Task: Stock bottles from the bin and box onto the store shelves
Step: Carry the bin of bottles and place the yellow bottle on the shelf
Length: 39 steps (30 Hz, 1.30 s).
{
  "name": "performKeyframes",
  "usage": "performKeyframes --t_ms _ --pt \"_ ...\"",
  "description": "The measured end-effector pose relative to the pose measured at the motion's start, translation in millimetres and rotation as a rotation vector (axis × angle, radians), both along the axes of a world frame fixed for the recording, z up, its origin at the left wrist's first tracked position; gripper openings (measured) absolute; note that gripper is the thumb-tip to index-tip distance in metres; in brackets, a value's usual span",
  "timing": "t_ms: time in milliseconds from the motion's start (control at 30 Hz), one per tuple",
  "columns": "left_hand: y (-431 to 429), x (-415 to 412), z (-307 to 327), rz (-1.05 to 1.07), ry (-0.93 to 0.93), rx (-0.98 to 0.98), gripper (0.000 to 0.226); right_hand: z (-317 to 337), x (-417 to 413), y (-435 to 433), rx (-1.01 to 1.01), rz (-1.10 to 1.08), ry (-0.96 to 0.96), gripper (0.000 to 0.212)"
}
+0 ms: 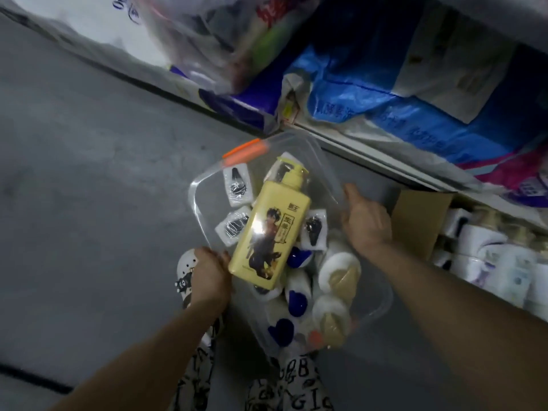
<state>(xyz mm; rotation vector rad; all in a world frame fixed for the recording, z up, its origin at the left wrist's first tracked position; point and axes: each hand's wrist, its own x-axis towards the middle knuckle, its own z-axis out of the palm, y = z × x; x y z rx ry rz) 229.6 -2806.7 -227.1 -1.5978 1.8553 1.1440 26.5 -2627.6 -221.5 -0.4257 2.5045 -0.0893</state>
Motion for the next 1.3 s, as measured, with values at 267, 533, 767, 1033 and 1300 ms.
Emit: performKeyframes --t_ms 267,533,767,1033,1300 --pt "26.3 -6.3 -71.1 0.203 0.046 0.129 0.027 -74.7 -43.2 -13.3 -0.070 0.081 -0.044 0.030" --pt "34.3 -25.2 -95.0 0.209 0.106 0.116 0.020 -107.6 -70.0 -14.6 0.011 0.075 -0.138 0.039" --pt "28.1 -31.7 -82.0 0.214 0.077 0.168 0.019 -88.2 -64.6 -22.0 0.062 0.002 -0.202 0.061" --pt "21.0 -65.8 -34.5 -0.041 0.038 0.013 0.042 -29.5 -3.5 -52.6 -0.163 -0.082 -0.121 0.039" --pt "11.0 -92.0 -45.5 -0.293 0.203 0.060 0.021 -49.5 43.0 -68.6 -0.178 -0.546 -0.356 0.041"
